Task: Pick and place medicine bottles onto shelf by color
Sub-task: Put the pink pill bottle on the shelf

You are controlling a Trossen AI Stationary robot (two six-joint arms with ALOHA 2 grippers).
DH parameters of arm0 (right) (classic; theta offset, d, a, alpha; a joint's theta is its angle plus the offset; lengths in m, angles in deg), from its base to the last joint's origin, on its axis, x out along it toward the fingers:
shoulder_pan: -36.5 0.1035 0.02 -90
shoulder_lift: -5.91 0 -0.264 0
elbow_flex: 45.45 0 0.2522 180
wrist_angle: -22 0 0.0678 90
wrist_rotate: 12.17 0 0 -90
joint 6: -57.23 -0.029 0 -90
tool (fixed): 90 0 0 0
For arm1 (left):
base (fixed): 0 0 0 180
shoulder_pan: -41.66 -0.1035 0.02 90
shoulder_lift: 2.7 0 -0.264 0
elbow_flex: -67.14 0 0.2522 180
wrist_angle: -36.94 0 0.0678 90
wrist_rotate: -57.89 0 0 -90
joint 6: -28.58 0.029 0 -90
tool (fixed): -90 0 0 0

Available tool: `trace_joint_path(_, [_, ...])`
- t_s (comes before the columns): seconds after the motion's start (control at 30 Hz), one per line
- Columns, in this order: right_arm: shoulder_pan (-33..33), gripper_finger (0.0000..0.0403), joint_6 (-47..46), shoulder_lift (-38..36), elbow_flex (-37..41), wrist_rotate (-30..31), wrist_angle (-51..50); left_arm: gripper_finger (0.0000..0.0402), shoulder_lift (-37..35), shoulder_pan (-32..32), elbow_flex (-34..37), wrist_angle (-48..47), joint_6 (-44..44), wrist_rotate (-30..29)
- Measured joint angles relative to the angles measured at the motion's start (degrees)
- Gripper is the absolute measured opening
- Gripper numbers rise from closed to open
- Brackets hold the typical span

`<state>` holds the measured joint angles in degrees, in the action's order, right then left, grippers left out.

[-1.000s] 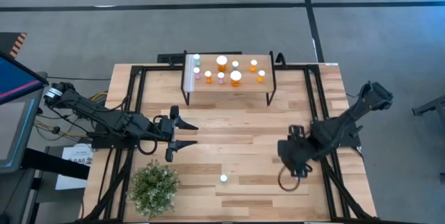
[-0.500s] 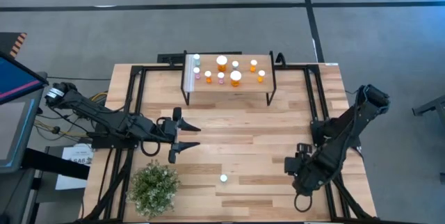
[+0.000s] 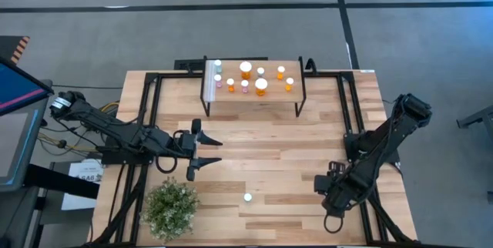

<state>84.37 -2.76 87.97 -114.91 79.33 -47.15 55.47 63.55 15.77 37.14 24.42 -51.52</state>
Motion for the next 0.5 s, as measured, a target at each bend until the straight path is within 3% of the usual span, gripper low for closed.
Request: trace_joint_path(0.5, [1.97, 0.0265, -3.48, 0.02, 7.73, -0.89, 7.03, 0.021, 0.0, 0.0, 0.0, -0.02, -0.35, 0.07])
